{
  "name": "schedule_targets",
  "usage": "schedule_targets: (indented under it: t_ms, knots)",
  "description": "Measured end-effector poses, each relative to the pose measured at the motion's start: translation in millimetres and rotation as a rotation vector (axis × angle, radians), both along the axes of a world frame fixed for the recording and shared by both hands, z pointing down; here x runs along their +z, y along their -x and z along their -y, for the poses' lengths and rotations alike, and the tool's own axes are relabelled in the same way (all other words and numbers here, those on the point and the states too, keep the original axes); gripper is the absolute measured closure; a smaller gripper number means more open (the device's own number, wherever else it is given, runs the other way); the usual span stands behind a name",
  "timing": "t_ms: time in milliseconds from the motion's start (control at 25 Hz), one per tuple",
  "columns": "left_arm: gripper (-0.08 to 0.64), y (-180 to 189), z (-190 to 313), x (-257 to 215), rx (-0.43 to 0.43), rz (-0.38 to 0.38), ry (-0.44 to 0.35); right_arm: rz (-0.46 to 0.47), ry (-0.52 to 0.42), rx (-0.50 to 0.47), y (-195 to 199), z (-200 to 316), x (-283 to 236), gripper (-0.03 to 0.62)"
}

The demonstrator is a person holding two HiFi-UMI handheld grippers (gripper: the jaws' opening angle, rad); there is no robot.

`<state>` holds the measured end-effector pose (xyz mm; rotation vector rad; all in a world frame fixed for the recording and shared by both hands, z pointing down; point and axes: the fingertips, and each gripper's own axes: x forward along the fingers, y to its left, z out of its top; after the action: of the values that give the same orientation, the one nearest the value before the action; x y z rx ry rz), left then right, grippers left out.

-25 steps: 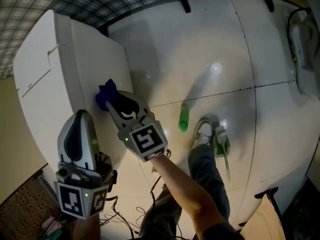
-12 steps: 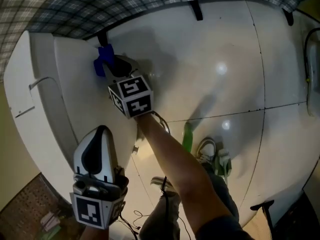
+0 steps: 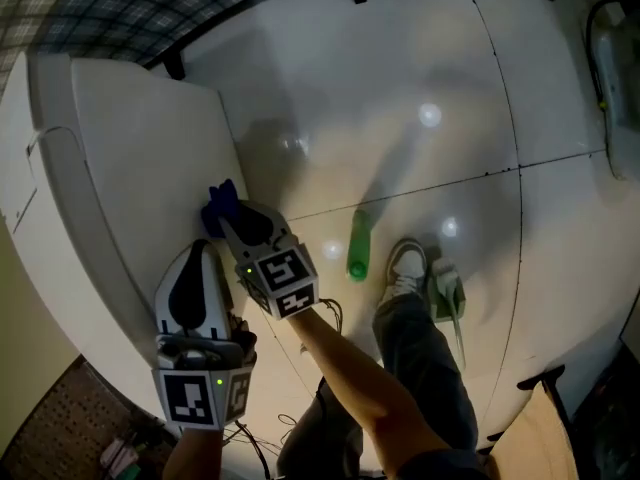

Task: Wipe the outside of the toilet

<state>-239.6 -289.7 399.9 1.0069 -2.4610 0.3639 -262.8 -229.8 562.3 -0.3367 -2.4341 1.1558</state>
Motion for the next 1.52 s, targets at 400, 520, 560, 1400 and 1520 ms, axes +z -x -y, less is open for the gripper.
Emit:
schedule_targets:
  t_ms: [400,520,560,1400,1520]
  knots:
    - [0.549,-80.6,-40.0,7.8,0.029,-0.03,-0.007,-0.043,0.044,0.034,-123.0,-68.6,-12.7,0.494]
    - [0.549,-75.9,-46.7,5.5,0.009,-0.029,-0.013,0.007,0.008,0.075,-102.4,-51.7,-16.1,0.494]
    - [0.549,-72.3,-46.7,4.3,0.006,-0.029,-0.016,0.024,0.003,0.099,-88.9,-39.8,-19.7,0.494]
    - [0.549,15.9,-34.1,96.4,-0.096,-0.043,-0.007,-0.04,-0.109,0.044,159.8,41.5,120.3,0.494]
    - [0.549,3.7,-34.2,101.1,-0.095,-0.067,-0.006,-0.073,-0.083,0.024,110.3,25.3,131.0,0.494]
